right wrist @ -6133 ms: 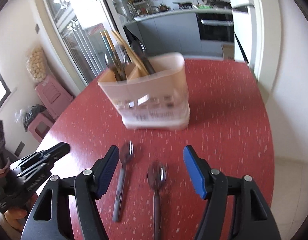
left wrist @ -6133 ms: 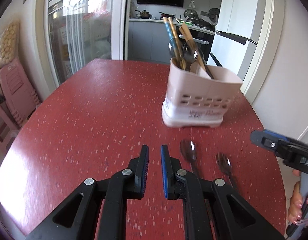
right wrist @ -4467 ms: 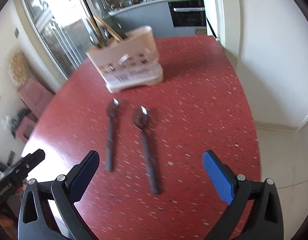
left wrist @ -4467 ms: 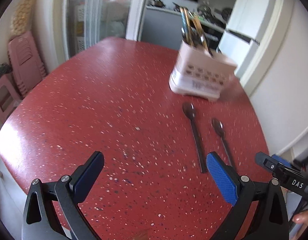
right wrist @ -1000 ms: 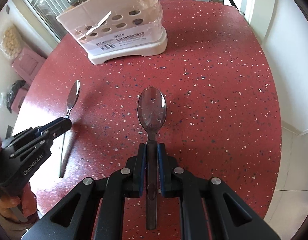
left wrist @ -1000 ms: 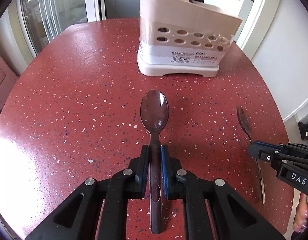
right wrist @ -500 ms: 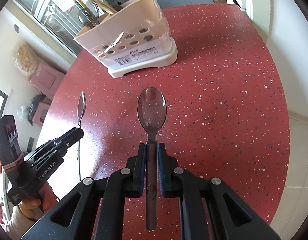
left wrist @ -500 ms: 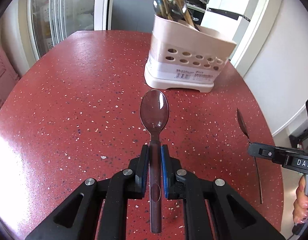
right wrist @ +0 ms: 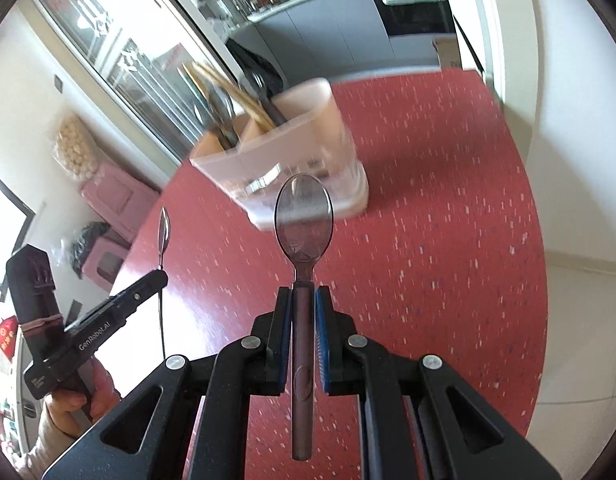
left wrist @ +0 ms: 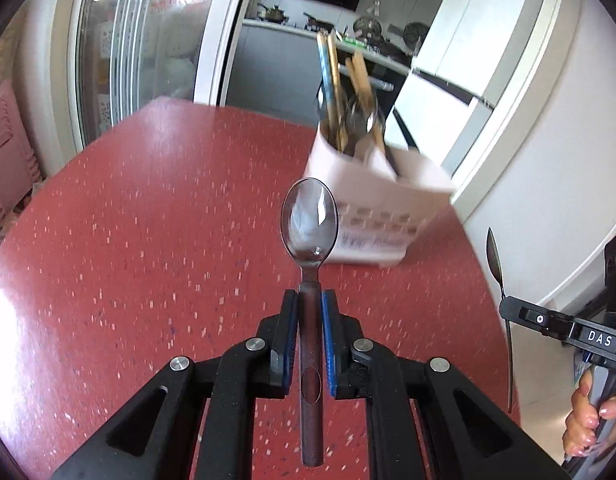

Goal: Organize utensils
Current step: 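Lift both held spoons up over the pink caddy, then lower both spoons handle-first into the pink caddy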

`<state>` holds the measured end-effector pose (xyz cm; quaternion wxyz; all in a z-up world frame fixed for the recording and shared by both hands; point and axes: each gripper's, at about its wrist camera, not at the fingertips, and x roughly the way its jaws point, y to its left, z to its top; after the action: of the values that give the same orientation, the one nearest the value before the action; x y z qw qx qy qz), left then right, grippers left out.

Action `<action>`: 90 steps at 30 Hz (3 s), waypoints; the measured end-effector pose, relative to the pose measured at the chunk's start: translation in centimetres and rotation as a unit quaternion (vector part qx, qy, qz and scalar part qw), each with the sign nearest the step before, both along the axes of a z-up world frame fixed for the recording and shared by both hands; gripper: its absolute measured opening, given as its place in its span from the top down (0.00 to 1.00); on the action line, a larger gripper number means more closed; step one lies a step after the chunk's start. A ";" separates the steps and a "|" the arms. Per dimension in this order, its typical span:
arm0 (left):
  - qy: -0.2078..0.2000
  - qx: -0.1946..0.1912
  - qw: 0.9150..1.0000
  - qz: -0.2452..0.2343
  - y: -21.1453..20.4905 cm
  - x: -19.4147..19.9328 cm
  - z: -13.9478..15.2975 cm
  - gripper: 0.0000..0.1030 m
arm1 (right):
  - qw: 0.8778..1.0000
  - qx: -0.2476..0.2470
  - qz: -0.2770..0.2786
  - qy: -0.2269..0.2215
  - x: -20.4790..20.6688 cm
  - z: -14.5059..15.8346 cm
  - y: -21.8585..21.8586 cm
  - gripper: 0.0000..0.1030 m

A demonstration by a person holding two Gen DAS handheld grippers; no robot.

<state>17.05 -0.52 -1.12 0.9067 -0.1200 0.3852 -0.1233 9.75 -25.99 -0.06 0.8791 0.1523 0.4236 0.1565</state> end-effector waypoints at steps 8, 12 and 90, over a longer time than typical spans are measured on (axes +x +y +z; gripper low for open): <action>-0.038 -0.012 0.999 0.007 0.4 2.5 3.9 0.60 | 0.999 0.009 0.006 -0.043 2.8 3.5 0.4 0.87; -0.058 -0.015 0.998 0.007 0.0 4.2 5.7 0.60 | 0.999 0.013 0.009 -0.052 3.6 4.6 0.6 0.88; -0.144 0.074 0.987 0.015 -6.8 12.1 1.2 0.59 | 0.957 -0.153 0.030 -0.243 12.7 0.8 6.0 0.87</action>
<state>29.12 -7.30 0.08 0.9608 -0.0394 0.2566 -0.0968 22.45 -19.99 0.73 0.9631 -0.0398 0.2209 0.1486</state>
